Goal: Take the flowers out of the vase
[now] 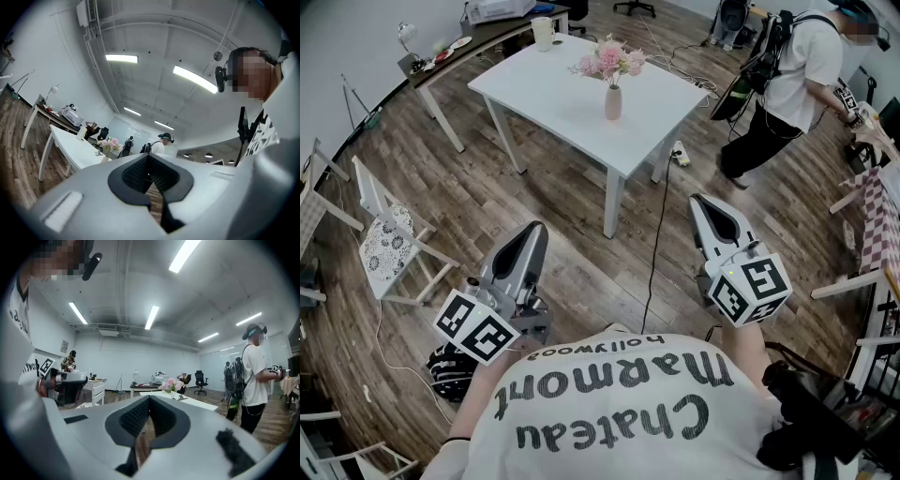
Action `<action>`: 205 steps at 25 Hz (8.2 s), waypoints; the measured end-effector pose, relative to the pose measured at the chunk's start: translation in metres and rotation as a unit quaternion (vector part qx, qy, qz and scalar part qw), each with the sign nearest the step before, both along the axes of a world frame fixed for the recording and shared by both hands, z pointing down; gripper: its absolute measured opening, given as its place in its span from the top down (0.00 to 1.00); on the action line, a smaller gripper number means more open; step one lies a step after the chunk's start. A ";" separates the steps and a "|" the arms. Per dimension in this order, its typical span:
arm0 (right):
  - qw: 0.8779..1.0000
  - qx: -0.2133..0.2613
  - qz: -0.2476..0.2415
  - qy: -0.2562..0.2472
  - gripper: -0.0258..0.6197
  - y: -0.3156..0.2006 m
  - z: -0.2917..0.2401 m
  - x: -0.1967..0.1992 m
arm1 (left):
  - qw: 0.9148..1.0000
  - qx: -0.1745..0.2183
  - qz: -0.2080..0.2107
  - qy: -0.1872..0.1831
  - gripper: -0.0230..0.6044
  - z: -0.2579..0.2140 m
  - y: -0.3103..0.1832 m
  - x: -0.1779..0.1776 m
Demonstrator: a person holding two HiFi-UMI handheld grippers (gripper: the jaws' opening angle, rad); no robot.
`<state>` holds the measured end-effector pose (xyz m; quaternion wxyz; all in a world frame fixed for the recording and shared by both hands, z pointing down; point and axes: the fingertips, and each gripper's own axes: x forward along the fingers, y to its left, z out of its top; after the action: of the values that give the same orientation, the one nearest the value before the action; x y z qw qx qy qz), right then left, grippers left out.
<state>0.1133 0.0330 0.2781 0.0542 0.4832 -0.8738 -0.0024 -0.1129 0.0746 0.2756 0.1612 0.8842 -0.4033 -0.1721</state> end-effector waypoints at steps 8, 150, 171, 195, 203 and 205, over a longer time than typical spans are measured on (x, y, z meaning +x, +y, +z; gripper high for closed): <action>1.000 -0.002 0.000 0.006 0.94 -0.001 0.002 -0.004 | 1.000 0.000 0.001 0.001 0.95 0.001 -0.001 -0.002; 0.981 0.119 -0.118 -0.103 0.93 -0.417 -0.058 -0.005 | 0.995 -0.096 -0.035 -0.015 0.95 0.085 -0.380 0.062; 0.993 0.066 -0.040 -0.091 0.93 -0.296 -0.020 0.019 | 0.997 -0.064 0.035 -0.033 0.95 0.055 -0.292 0.071; 0.994 0.017 0.036 -0.099 0.93 -0.079 0.017 -0.098 | 0.990 -0.063 0.120 -0.049 0.95 0.072 -0.112 -0.038; 0.995 0.002 0.036 -0.093 0.93 -0.046 0.014 -0.108 | 0.987 -0.071 0.139 -0.041 0.95 0.070 -0.089 -0.031; 0.995 -0.002 0.033 -0.092 0.93 -0.042 0.016 -0.105 | 0.987 -0.069 0.143 -0.041 0.95 0.068 -0.084 -0.023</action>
<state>0.0083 -0.0088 0.2939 -0.0254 0.5102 -0.8585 0.0457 -0.1361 -0.0096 0.3438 0.2282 0.9256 -0.2904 -0.0827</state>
